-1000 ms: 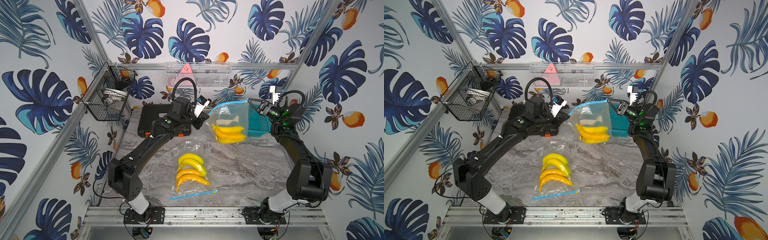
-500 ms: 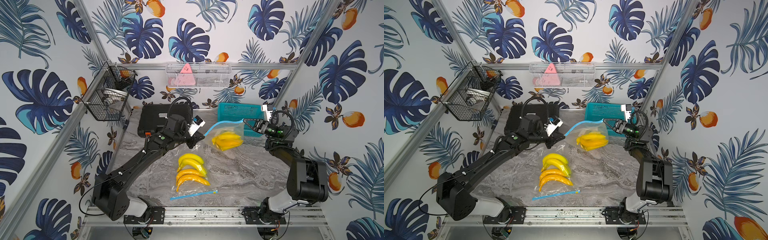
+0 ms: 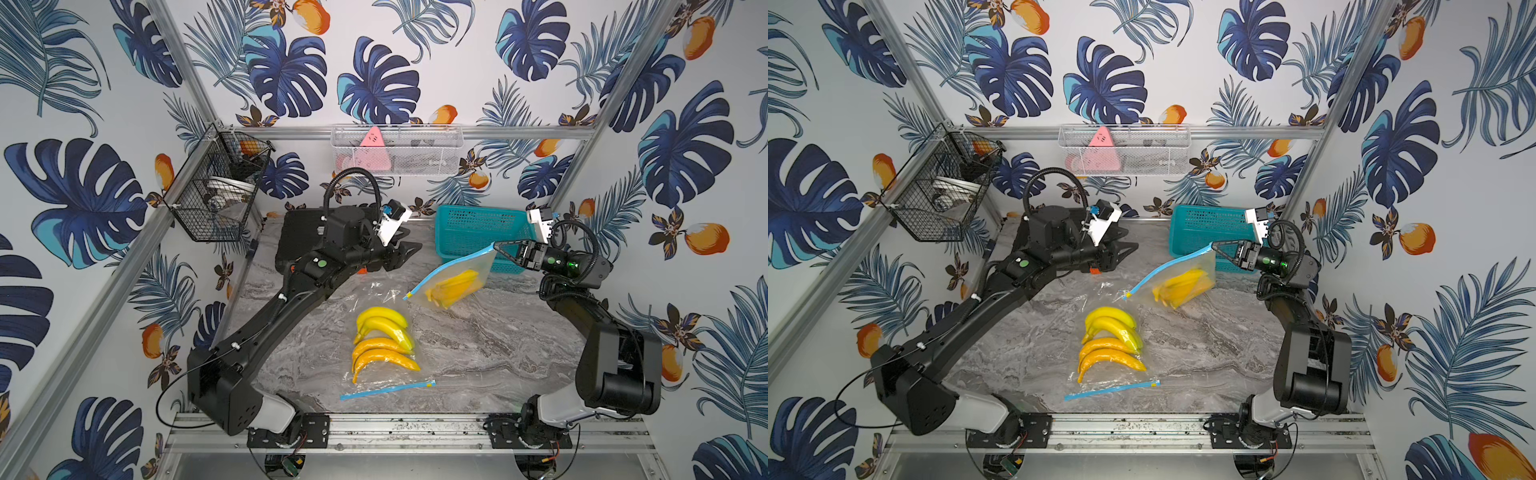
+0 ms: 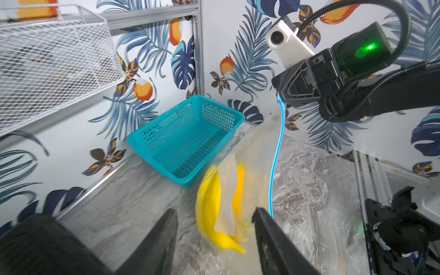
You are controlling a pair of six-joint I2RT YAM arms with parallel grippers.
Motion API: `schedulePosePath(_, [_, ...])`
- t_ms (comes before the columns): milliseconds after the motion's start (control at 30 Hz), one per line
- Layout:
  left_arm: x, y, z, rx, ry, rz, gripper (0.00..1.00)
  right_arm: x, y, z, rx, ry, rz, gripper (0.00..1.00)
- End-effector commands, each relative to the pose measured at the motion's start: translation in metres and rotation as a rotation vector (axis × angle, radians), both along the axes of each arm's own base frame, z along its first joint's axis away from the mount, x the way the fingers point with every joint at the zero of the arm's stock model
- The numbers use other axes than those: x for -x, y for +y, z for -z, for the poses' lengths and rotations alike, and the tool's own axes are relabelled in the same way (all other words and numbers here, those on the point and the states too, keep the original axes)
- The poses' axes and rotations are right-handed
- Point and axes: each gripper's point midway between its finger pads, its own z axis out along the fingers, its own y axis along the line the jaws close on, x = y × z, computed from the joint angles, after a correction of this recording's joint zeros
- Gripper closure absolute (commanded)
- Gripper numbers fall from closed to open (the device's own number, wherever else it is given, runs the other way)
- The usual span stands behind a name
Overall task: Open the zip-top bag and take out the banana
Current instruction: Unzip the zipper on the zipper food storage bag, then open the zipper of the food storage bag at the center of the board.
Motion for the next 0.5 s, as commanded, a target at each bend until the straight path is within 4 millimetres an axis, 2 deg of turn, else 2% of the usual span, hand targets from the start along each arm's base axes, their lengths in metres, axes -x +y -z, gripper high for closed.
schedulePosePath(0, [0.014, -0.019, 0.019, 0.008, 0.098, 0.144, 0.52, 0.008, 0.001, -0.009, 0.016, -0.045, -0.011, 1.0])
schedulePosePath(167, [0.021, -0.031, 0.026, 0.032, 0.115, 0.179, 0.51, 0.005, 0.001, -0.004, 0.015, -0.027, -0.015, 1.0])
schedulePosePath(333, [0.03, -0.051, 0.028, 0.06, 0.152, 0.242, 0.52, 0.003, 0.001, -0.001, 0.016, -0.013, -0.02, 1.0])
schedulePosePath(467, [0.023, -0.056, 0.039, 0.082, 0.176, 0.23, 0.52, 0.003, 0.001, 0.001, 0.02, -0.009, -0.025, 1.0])
